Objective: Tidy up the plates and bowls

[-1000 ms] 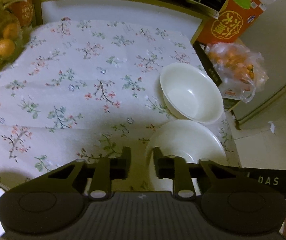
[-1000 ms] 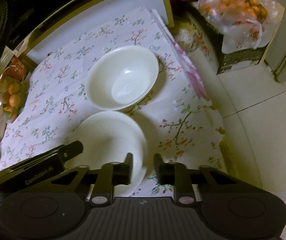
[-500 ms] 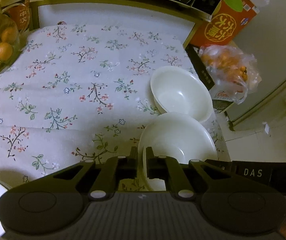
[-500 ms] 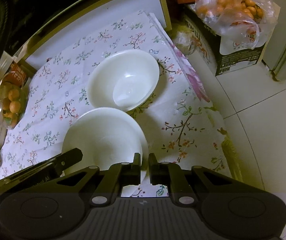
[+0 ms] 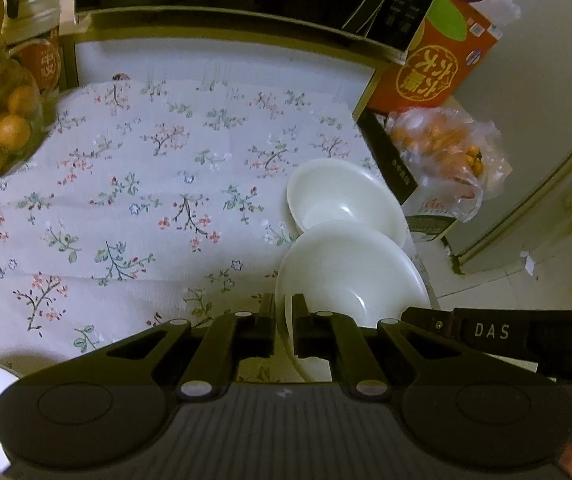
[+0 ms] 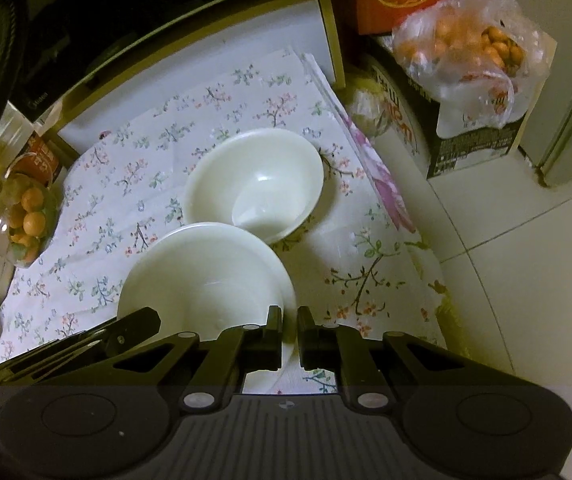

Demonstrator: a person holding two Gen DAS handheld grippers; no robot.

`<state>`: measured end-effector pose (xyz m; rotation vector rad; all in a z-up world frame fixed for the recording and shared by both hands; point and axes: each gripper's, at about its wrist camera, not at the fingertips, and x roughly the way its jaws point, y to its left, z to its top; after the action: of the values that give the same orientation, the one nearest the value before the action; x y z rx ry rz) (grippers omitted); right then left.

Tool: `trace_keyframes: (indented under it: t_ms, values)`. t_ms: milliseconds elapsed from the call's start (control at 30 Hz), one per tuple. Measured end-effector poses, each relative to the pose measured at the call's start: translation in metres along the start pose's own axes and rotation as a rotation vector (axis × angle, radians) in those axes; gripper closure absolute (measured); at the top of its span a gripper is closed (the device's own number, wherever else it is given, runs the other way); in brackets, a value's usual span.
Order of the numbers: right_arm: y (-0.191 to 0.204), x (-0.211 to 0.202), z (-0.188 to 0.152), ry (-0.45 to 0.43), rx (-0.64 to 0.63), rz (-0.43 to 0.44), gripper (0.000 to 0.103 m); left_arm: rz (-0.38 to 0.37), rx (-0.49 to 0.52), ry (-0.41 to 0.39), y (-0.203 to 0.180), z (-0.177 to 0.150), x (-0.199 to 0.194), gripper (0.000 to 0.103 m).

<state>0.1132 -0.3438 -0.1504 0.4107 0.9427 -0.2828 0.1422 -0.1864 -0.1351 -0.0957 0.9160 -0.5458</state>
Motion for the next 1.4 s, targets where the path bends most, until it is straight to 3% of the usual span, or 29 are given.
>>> trace_keyframes:
  t_ms: [400, 967, 1400]
  values:
    - [0.013, -0.036, -0.007, -0.128, -0.085, -0.003, 0.095, -0.023, 0.018, -0.072, -0.003, -0.004, -0.031, 0.096]
    - [0.024, -0.075, -0.03, -0.219, -0.122, 0.048, 0.094, -0.069, 0.031, -0.159, -0.001, -0.021, -0.077, 0.096]
    - [0.029, -0.088, -0.048, -0.213, -0.159, 0.064, 0.094, -0.06, -0.005, -0.063, 0.003, -0.046, -0.079, 0.094]
